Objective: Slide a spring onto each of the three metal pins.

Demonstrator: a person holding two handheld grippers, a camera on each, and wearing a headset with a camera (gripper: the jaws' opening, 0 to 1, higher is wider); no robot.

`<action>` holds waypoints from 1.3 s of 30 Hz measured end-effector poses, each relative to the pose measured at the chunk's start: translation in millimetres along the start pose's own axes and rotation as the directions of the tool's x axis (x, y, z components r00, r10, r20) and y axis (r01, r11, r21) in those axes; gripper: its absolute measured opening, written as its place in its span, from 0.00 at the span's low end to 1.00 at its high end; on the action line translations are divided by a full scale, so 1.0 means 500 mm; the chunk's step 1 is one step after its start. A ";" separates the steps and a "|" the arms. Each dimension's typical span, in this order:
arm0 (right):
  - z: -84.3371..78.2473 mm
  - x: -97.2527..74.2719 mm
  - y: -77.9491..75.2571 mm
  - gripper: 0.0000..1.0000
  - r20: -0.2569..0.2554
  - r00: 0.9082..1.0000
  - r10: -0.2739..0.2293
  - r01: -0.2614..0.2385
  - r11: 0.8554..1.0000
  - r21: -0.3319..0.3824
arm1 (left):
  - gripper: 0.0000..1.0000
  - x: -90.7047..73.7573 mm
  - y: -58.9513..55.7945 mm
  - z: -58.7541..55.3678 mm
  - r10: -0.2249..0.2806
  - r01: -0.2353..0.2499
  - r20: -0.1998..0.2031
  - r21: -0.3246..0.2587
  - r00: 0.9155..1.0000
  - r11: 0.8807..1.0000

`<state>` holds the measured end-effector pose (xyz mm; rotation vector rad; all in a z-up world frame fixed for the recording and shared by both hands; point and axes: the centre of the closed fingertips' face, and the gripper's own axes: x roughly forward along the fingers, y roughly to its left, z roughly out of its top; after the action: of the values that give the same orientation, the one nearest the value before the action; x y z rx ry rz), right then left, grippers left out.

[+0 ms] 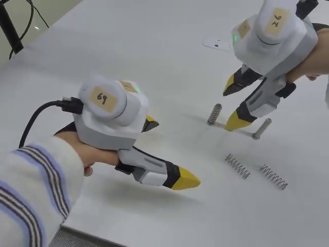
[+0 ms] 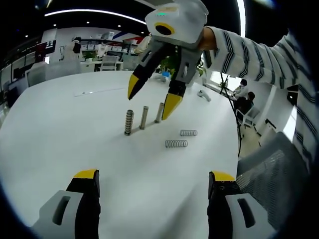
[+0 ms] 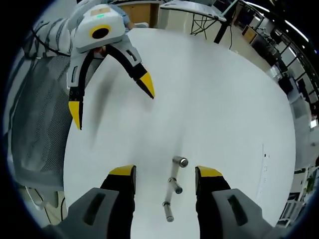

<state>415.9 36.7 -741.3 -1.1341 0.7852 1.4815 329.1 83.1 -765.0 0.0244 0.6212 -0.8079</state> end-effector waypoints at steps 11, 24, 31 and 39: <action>0.004 -0.041 0.029 0.53 0.159 0.982 -0.099 0.075 0.986 0.149 | 0.88 -0.014 0.002 -0.002 -0.006 0.006 -0.009 0.003 1.000 1.000; -0.034 -0.090 0.060 0.61 0.297 0.928 -0.225 0.107 0.924 0.367 | 0.88 -0.022 -0.001 0.002 -0.010 0.010 -0.015 0.015 1.000 1.000; -0.066 -0.108 0.085 0.65 0.307 0.910 -0.277 0.123 0.890 0.439 | 0.88 -0.023 -0.007 0.003 -0.021 0.021 -0.024 0.024 0.999 0.999; -0.085 -0.123 0.117 0.69 0.322 0.883 -0.342 0.131 0.837 0.531 | 0.88 -0.033 -0.007 0.003 -0.021 0.022 -0.033 0.029 0.999 0.999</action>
<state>368.7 -36.1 -703.0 -0.4839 0.6453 1.1477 318.9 91.6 -754.5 0.0579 0.6410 -0.8391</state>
